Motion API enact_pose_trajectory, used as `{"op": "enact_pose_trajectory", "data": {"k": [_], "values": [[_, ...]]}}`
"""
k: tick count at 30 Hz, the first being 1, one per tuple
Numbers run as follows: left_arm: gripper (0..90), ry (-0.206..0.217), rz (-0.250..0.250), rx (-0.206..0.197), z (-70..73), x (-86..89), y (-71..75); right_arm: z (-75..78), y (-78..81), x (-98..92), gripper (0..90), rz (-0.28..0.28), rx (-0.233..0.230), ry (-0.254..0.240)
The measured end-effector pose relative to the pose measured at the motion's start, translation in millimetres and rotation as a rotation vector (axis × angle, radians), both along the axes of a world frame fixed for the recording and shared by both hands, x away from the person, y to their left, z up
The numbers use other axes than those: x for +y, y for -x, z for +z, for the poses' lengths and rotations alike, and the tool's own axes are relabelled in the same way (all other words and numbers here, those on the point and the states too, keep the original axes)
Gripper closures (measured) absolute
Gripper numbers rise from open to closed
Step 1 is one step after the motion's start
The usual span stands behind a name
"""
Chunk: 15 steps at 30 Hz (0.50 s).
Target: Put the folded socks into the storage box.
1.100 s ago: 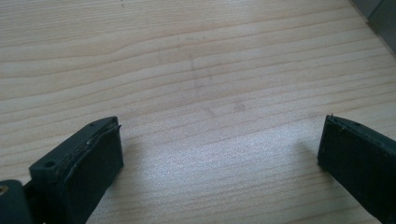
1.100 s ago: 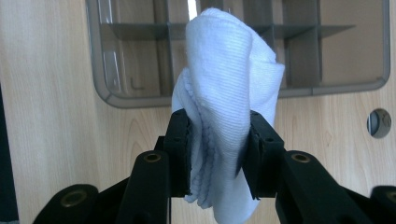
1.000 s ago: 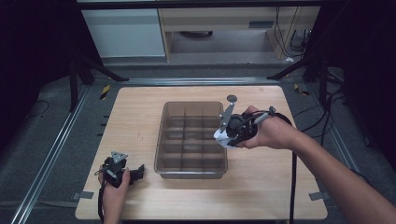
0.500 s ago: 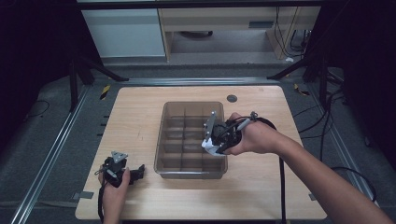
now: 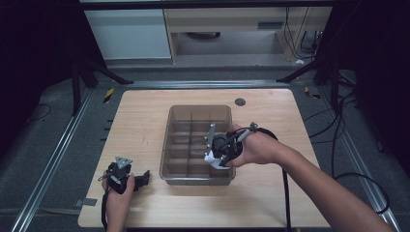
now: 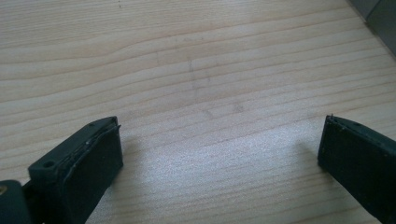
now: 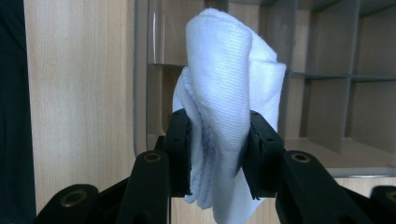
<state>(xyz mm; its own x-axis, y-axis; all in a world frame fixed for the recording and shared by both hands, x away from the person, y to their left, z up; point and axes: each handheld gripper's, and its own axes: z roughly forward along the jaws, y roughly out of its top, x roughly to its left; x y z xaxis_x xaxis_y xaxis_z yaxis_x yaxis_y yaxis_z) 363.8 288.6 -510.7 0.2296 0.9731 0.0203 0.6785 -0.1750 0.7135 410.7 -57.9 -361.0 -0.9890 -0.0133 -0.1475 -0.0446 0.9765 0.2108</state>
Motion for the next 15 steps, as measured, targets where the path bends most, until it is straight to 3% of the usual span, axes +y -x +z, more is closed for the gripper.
{"op": "enact_pose_trajectory", "data": {"k": [15], "values": [[0.0,0.0,-0.001,0.0,0.0,0.0,-0.2,-11.0,5.2,7.4,66.0,0.014,0.039,0.033]]}}
